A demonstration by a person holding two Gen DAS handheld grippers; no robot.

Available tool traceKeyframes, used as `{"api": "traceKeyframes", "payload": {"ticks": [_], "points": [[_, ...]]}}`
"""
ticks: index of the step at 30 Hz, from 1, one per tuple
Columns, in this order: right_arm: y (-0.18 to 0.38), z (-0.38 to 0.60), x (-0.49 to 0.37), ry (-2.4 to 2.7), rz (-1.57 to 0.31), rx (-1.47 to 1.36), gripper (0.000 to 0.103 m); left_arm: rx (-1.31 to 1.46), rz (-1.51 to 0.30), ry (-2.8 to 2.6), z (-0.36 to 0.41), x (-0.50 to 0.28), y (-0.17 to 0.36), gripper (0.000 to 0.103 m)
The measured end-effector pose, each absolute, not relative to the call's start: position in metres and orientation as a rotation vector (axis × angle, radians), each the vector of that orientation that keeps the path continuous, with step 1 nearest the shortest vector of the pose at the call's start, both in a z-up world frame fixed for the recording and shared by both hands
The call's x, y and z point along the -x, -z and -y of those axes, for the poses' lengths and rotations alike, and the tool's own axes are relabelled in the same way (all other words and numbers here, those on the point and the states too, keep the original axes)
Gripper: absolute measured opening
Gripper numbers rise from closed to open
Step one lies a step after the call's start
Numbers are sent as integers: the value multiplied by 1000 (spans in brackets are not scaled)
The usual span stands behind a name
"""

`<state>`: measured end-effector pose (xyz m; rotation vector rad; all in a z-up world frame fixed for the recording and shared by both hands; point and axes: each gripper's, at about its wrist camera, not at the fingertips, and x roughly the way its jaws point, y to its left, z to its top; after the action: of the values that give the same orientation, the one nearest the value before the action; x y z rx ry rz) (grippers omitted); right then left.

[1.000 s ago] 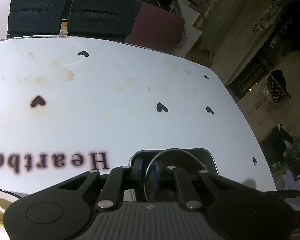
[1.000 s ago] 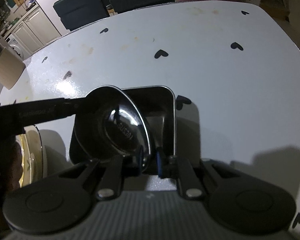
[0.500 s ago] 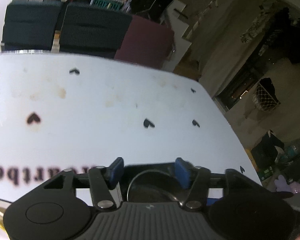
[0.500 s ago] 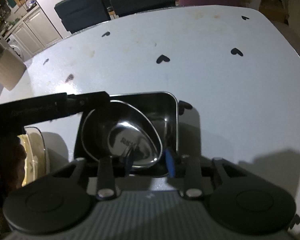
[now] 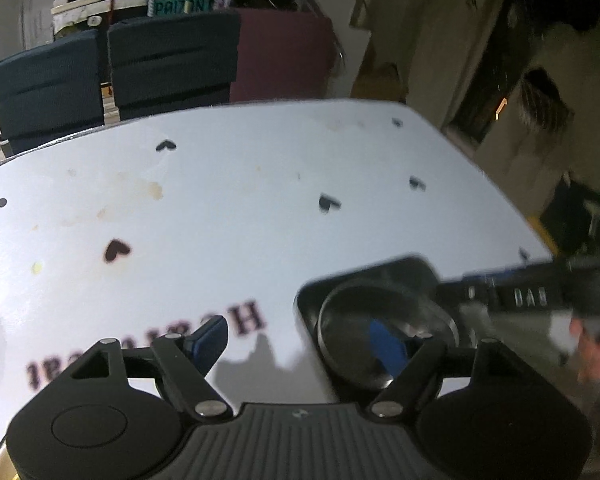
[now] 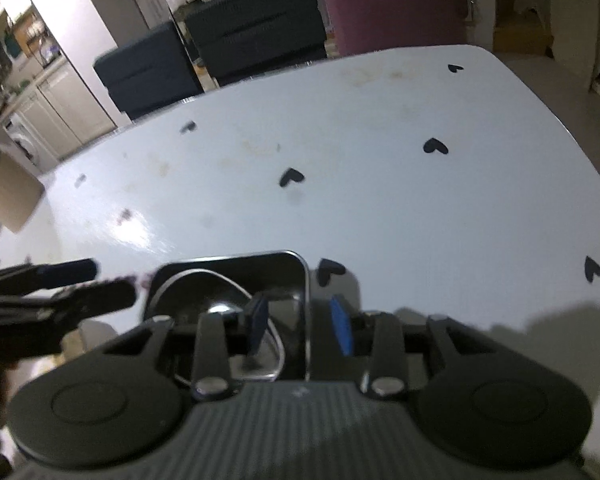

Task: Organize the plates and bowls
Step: 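Open both tools to release the steel bowl, then close the left tool on one tray rim while the right tool grips the opposite rim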

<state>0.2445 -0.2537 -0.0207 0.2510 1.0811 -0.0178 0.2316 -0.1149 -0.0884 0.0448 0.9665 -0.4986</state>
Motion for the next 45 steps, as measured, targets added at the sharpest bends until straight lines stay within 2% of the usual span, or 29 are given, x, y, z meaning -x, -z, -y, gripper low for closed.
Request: {"api": "traceKeyframes", "payload": {"ticks": [6, 10, 20, 25, 28, 32, 39, 45], "points": [[34, 251, -254, 47, -1111, -221, 37, -134, -1001, 523, 115, -222, 101, 79], [33, 252, -253, 58, -1122, -221, 29, -185, -1012, 521, 116, -219, 107, 79], [40, 253, -258, 45, -1152, -206, 26, -193, -999, 484, 119, -225, 117, 79], [41, 253, -254, 18, -1165, -201, 21, -171, -985, 451, 120, -230, 119, 79], [40, 251, -252, -6, -1167, -198, 16, -127, -986, 452, 118, -232, 121, 71], [37, 252, -250, -23, -1162, -197, 11, -42, -1012, 469, 116, -233, 124, 53], [34, 256, -244, -37, -1161, -203, 8, 109, -1066, 488, 110, -241, 128, 31], [37, 259, -242, -53, -1143, -226, 6, 179, -1088, 496, 110, -240, 127, 17]]}}
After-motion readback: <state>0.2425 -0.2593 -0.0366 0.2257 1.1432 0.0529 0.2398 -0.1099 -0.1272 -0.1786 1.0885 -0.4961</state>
